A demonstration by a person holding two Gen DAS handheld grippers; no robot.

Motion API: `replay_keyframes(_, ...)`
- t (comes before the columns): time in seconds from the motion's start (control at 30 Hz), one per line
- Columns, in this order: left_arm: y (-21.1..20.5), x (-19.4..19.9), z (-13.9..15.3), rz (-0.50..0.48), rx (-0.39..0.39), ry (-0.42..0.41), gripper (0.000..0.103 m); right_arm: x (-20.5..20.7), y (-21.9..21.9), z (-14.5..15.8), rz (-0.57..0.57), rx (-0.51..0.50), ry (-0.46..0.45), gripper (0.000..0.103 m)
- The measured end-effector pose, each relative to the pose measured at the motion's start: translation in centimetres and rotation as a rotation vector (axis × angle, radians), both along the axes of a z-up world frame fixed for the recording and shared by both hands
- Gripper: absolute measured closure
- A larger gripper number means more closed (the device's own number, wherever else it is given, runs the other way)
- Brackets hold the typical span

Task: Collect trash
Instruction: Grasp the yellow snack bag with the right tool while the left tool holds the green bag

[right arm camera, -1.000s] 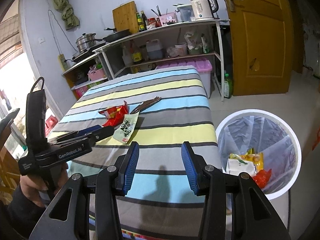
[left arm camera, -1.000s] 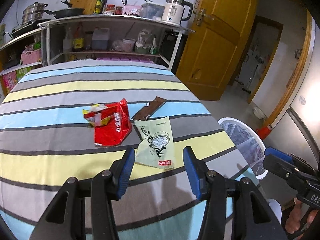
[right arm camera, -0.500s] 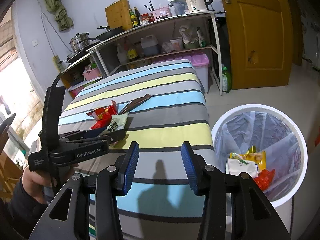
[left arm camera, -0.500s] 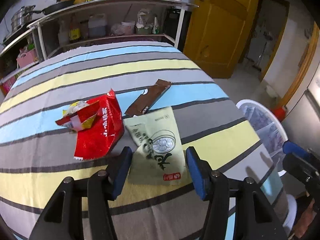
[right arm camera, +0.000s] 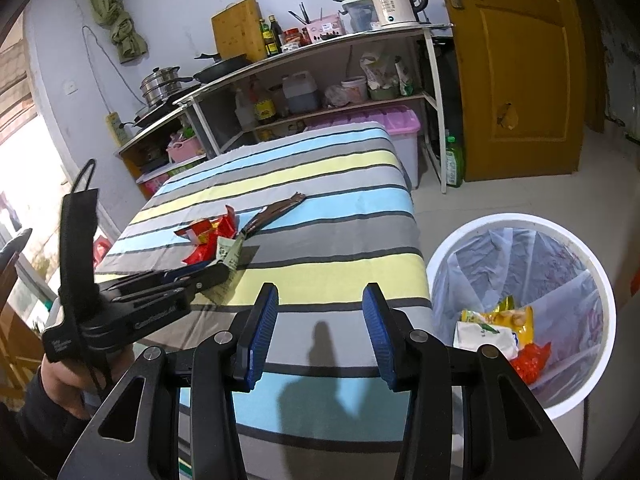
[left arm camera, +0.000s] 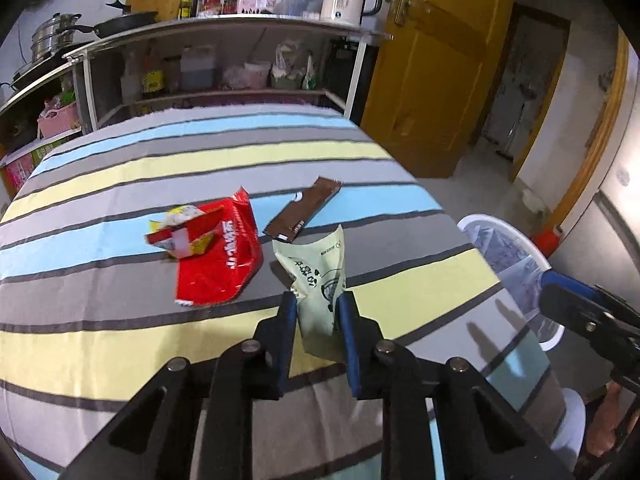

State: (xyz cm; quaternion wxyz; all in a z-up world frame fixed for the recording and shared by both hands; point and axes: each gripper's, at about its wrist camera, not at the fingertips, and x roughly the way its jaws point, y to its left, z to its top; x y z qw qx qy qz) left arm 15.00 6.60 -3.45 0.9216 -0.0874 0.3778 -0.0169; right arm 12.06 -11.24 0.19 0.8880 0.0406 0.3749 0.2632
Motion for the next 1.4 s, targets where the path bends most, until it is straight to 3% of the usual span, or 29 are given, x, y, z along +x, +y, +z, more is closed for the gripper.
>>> replay_keyframes(0.37, 4.7, -4.2, 2.4, 0.103, -0.035, -0.095, 0.081, 0.0, 4.4, 0.3, 0.074, -0.015, -0.008, 0.058)
replay_keyframes(0.97, 11.9, -6.5, 1.6, 0.221, -0.09, -0.147, 0.081, 3.6, 17.3, -0.5, 0.26, -0.093, -0.018, 0.058)
replay_keyframes(1.0, 12.2, -6.6, 1.5, 0.223, -0.095, -0.149, 0.081, 4.0, 18.2, -0.8, 0.27, -0.108, -0.014, 0.057)
replay_keyframes(1.1, 12.9, -6.8, 1.2, 0.229, -0.108, -0.152, 0.081, 4.9, 20.1, -1.4, 0.289, -0.134, -0.016, 0.042)
replay_keyframes(1.4, 14.3, -6.9, 0.5, 0.237, -0.143, -0.152, 0.081, 7.4, 23.4, -3.4, 0.308, -0.227, -0.002, 0.042)
